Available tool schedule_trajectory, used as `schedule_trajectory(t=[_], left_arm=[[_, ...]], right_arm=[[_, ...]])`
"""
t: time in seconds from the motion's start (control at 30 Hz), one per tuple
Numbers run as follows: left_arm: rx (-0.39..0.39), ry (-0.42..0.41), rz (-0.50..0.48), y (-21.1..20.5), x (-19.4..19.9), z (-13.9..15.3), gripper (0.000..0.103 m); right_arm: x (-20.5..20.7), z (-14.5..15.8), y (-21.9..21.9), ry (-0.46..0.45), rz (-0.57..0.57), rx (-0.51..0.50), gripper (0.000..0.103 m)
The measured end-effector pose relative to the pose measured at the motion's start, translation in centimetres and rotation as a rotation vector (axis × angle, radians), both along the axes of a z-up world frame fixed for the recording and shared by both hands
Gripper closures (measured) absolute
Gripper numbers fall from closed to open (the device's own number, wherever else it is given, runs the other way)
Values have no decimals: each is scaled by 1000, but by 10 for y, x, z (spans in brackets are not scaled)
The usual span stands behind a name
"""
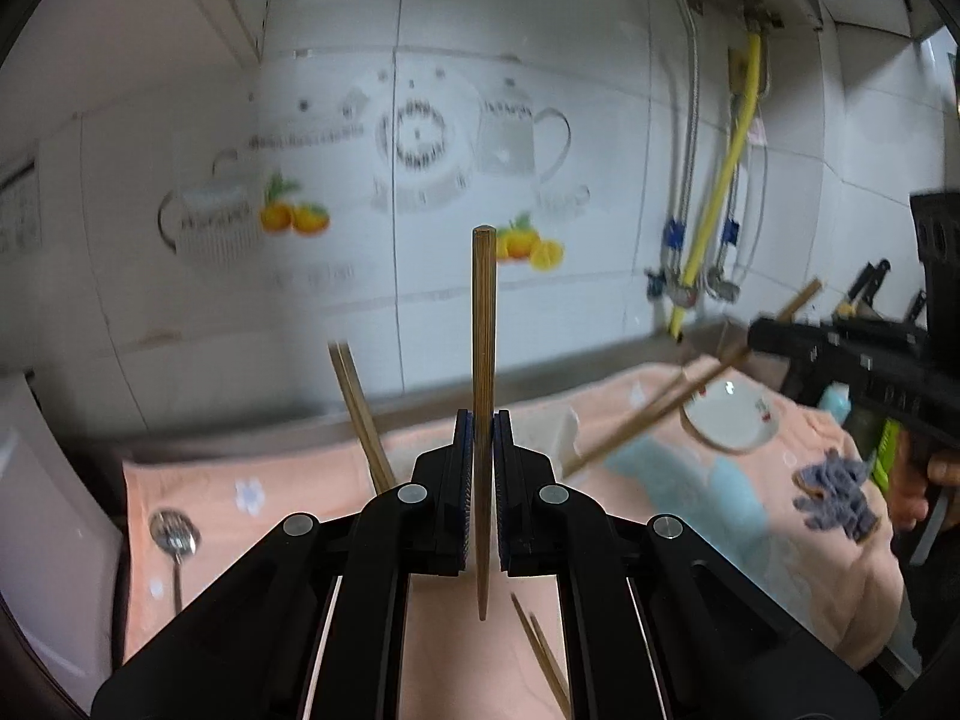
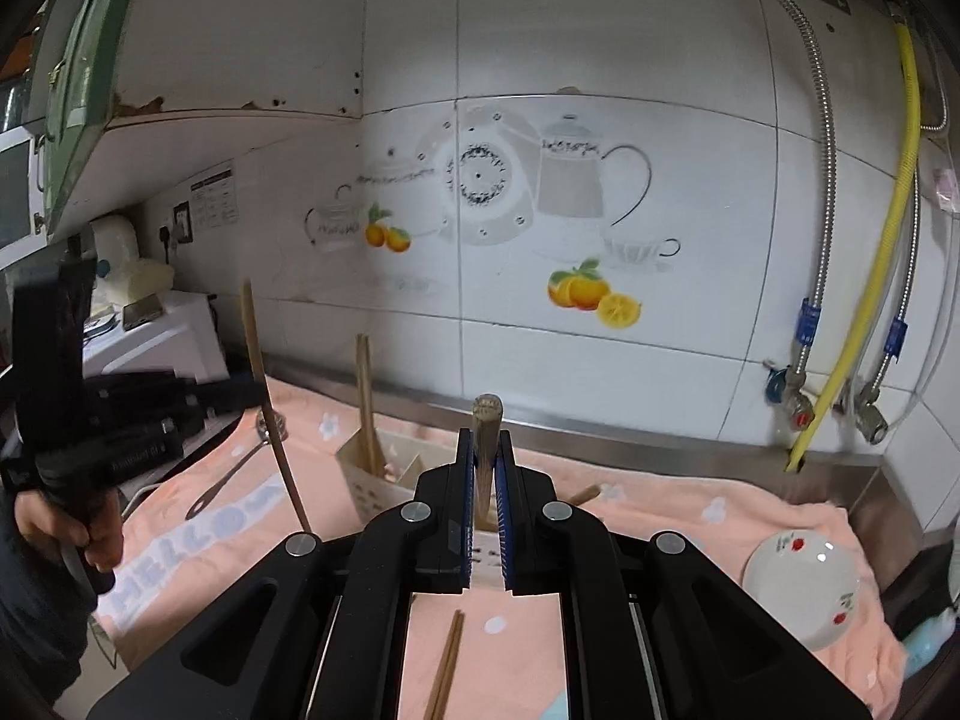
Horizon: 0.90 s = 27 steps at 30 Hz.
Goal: Organize utensils
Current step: 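Lift the held chopsticks with both tools and carry them above the white holder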
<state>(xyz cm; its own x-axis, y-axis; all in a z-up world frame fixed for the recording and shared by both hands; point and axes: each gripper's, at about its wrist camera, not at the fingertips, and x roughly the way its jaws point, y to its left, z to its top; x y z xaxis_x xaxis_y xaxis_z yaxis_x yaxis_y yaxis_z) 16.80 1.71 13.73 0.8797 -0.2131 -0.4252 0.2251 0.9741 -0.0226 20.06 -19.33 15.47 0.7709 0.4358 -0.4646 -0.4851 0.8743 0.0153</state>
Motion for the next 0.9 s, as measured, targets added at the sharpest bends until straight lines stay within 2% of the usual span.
schedule_trajectory(t=[0.2, 0.3, 0.43, 0.6, 0.9], left_arm=[[14, -59, 38, 1, 25, 25, 97], [-5, -77, 49, 7, 38, 36, 97], [7, -103, 75, 6, 53, 39, 97], [-15, -75, 100, 14, 72, 23, 97], [-49, 43, 119, 31, 93, -23, 97]], right_arm=[[18, 4, 0, -7, -19, 13, 96], [27, 3, 3, -3, -23, 11, 96], [40, -7, 10, 18, -23, 7, 96], [53, -25, 19, 50, -16, -2, 96], [63, -56, 28, 109, -18, -37, 96]])
